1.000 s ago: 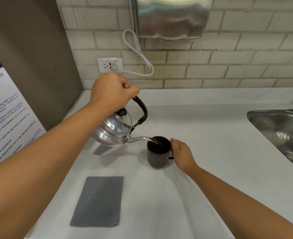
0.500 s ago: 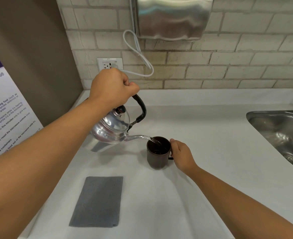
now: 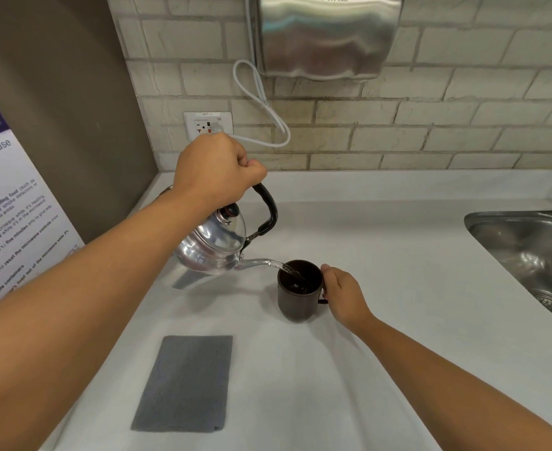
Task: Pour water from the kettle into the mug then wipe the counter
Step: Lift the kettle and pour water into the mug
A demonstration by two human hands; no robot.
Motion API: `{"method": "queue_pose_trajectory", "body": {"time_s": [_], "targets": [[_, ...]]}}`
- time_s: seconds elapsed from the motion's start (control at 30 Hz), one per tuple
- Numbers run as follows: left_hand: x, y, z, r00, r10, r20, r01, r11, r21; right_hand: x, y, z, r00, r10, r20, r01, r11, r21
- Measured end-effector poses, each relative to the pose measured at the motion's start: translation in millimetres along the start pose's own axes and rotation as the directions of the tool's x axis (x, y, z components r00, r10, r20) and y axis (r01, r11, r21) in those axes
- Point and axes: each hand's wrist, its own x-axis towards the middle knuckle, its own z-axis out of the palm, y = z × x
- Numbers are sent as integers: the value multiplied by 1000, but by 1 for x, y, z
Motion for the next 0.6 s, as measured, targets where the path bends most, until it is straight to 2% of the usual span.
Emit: {"method": "queue_pose_trajectory", "body": {"time_s": [0.2,0.6], "targets": [[-7,-13,5,997,-73,-8,72,989,-127,-1,-2,0,1000,-2,-5,2,1000,1],[-20,-37,9,967,-248,-60,208,902,-378,-4,-4,-2,999,32,9,-32,999,-1]]}}
